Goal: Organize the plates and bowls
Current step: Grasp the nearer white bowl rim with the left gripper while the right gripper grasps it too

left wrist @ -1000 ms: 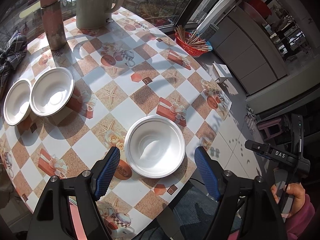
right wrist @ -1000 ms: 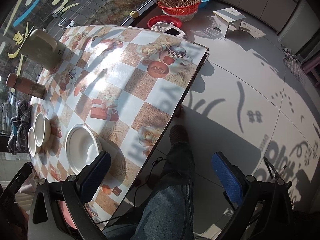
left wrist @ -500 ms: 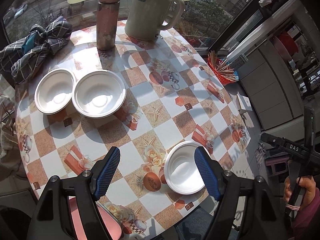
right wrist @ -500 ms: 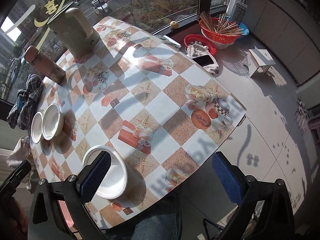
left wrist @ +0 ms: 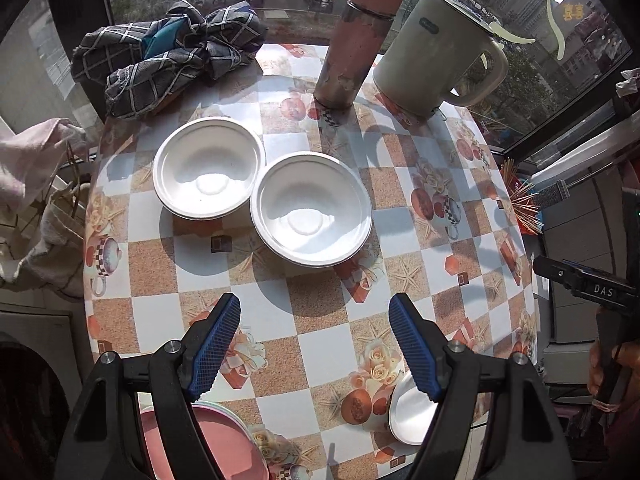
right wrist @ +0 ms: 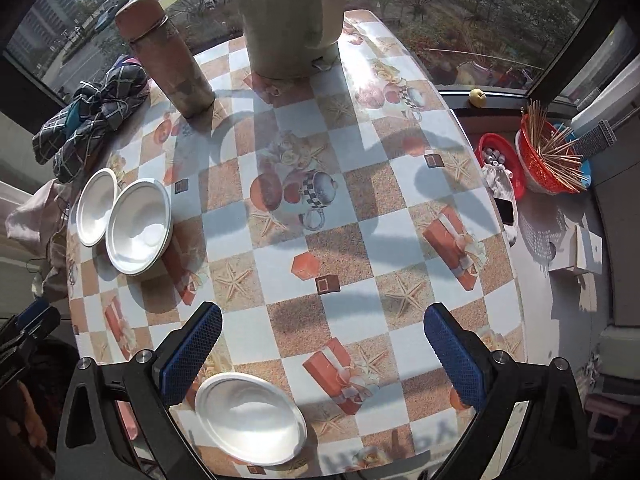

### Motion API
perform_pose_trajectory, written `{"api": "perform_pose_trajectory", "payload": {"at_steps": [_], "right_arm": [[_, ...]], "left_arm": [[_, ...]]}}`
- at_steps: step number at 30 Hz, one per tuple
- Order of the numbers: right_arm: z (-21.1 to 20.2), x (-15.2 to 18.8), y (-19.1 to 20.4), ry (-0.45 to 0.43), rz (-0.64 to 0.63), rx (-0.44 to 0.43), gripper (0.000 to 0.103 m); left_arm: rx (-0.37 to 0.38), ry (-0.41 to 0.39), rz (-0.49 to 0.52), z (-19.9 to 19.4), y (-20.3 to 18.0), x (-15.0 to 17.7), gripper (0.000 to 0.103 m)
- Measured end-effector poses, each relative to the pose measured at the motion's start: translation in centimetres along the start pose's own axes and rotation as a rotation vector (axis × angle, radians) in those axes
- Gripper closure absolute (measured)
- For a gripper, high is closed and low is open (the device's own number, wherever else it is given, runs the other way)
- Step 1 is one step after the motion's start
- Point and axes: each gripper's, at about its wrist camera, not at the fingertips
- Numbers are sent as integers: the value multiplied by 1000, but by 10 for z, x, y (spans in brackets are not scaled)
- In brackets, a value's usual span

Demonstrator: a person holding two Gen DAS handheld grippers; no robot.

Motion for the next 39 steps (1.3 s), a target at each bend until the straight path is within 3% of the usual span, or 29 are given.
{"api": "perform_pose_trajectory", "payload": {"at_steps": [9,17,24,25,26,28,30,35,37,39], "right_arm": [[81,-37,76,110,-142,-119,1],[134,-67,123,108,-172,-165,1],[164,-75,160,120,-227,-192,2],[168,-74,163,123,-235,-191,2],[170,-73,166,126,-238,-191,4],[176,-69,169,147,-236,-200,29],[183,-64,168,183,-220,-209,64],[186,-48,164,220,-208,-272,84],[183,-39,160,232,-213,-277,84],[178,-29,155,231,-232,-248,84]], "left_arm": [[-105,47,-123,69,12,-25,23],[-153,111,-323,117,42,-22,23],[-203,143,-347,147,45,-23,24],[-208,143,-356,149,46,-23,27],[-211,149,-364,152,48,-23,30],[-209,173,-377,159,50,-22,47],[-215,183,-371,161,50,-20,57],[-216,182,-306,162,40,-18,70],[-186,194,-277,163,32,-17,79],[-188,206,-218,163,14,-14,79]]}}
Point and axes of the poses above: each gripper's, at about its wrist camera, not at the fingertips, and z roughly the way its jaws point, y to its left, x to its underside, and after that the axes turned 11 degrees about -y, right-handed
